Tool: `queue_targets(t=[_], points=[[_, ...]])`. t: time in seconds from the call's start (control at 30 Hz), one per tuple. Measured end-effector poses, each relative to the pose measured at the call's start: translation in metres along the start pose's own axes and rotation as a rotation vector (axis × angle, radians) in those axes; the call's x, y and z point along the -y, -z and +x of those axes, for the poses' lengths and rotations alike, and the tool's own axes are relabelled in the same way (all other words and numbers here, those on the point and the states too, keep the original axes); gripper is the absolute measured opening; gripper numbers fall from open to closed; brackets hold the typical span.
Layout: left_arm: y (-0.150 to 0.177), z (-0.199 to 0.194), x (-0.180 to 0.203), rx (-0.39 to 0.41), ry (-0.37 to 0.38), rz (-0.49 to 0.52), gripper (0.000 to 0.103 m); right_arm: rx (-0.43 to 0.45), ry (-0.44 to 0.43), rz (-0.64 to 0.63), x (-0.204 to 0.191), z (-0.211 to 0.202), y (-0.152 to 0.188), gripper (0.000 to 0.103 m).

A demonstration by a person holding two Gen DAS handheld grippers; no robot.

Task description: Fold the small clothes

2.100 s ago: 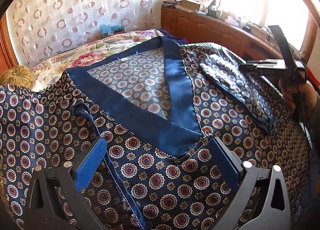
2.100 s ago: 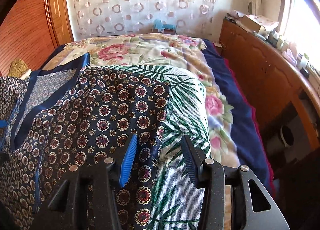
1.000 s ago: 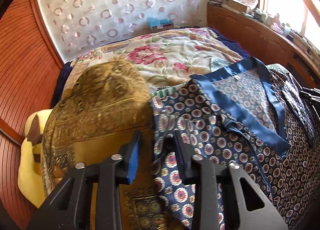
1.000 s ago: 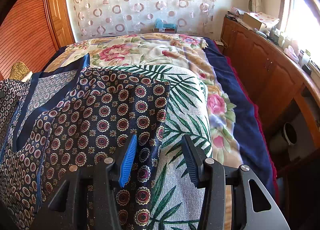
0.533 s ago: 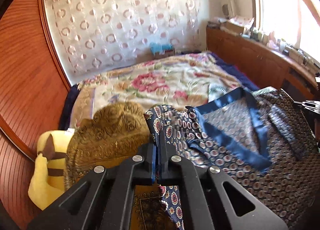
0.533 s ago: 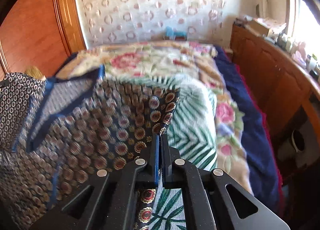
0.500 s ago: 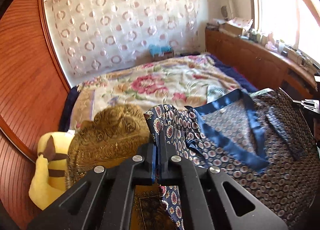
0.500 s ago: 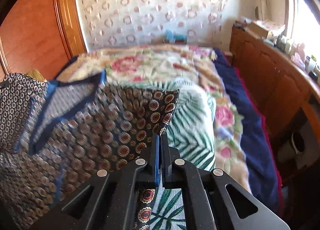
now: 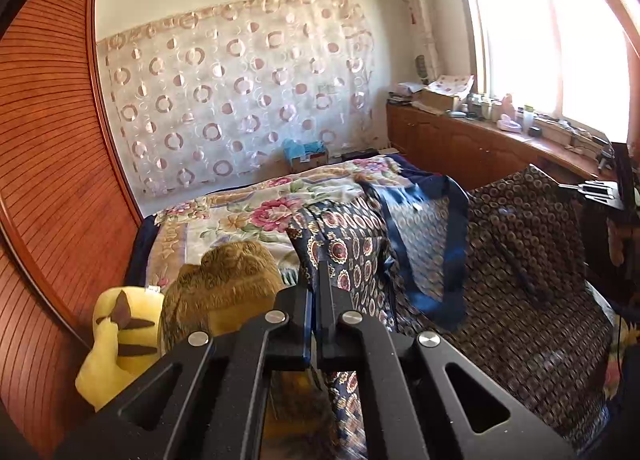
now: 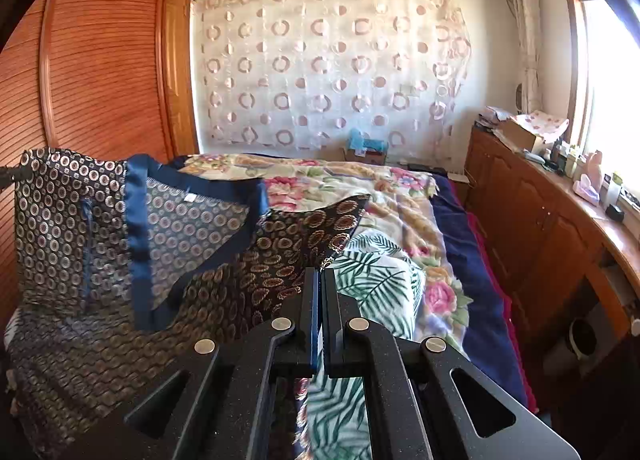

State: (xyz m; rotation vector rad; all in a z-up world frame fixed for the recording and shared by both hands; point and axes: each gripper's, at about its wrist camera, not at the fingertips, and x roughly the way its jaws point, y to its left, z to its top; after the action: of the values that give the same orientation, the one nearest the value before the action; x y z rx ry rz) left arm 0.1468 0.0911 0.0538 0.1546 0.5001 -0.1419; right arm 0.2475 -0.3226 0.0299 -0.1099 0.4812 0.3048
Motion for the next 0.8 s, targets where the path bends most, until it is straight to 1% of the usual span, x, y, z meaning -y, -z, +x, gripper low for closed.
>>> queue_targets(t=[0.17,0.27,0.3,0.4,0.5,0.6,0.73,0.8], points=[[0.037,-0.039,0.004,0.016,0.012,-0.022,0.002,0.023,-0.019,0.001,-0.004,-0.044,0.027,0.001],[0.066,-0.064,0.004,0.016,-0.009,-0.048,0.002,0.023,-0.027,0.015,-0.004,-0.069,0.051,0.001],[0.073,-0.071,0.005,0.010,-0.013,-0.054,0.002,0.020,-0.026,0.021,-0.004,-0.078,0.060,0.001],[0.110,-0.093,0.002,-0.029,-0.028,-0.086,0.002,-0.001,-0.035,0.041,-0.001,-0.103,0.085,0.001],[0.141,-0.108,-0.004,-0.067,-0.042,-0.123,0.002,-0.035,-0.045,0.078,0.003,-0.125,0.113,0.001],[0.166,-0.111,-0.014,-0.104,-0.049,-0.194,0.002,-0.065,-0.051,0.099,0.004,-0.144,0.137,0.001],[0.191,-0.097,-0.016,-0.171,-0.080,-0.206,0.002,-0.134,-0.055,0.116,0.004,-0.153,0.154,0.001],[0.200,-0.090,-0.015,-0.196,-0.089,-0.211,0.002,-0.174,-0.029,0.094,0.002,-0.153,0.155,0.001]])
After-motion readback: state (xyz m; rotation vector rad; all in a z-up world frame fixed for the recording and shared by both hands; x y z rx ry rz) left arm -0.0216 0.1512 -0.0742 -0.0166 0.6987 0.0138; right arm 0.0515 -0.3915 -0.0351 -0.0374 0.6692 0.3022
